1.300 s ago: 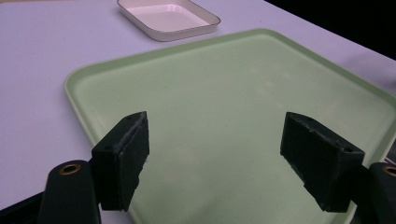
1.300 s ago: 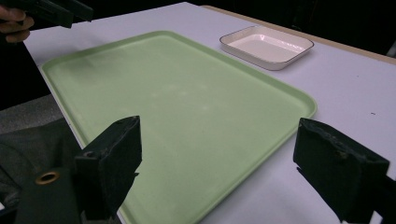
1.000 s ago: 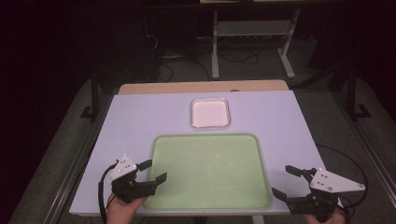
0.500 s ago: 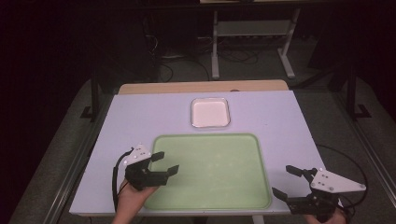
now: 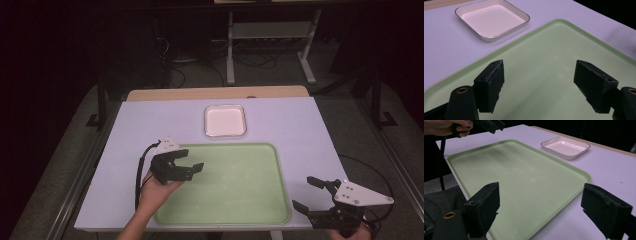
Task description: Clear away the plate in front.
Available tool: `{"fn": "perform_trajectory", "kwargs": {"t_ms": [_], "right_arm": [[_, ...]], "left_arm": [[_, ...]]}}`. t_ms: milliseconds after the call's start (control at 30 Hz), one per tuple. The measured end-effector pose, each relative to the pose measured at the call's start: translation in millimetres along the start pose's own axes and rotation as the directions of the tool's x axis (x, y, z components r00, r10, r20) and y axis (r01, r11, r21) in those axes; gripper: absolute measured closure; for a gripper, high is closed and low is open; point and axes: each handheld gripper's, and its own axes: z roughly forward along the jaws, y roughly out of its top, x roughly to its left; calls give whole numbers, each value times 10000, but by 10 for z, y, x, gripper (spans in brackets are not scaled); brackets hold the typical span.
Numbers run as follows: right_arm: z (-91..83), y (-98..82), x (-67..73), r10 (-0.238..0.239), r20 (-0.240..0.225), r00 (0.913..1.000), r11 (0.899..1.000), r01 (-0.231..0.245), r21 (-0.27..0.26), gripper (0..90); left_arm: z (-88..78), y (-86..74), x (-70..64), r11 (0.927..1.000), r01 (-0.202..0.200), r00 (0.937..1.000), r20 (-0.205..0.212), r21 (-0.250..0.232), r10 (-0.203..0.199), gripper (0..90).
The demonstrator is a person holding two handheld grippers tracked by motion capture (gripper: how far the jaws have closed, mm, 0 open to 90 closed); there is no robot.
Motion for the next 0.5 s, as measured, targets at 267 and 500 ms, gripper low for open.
{"fn": "perform_trajectory", "kwargs": {"t_ms": [267,500], "right_arm": [[-12,1,-12,56,-2,10000,9999,-56,-85,145],[-21,5,-15,70,19,10000,9999,-69,-117,146]], "left_arm": [[152,100,108,9993,318,9993,177,174,-321,255],[249,229,247,9988,475,9976,-510,151,-466,261]]}}
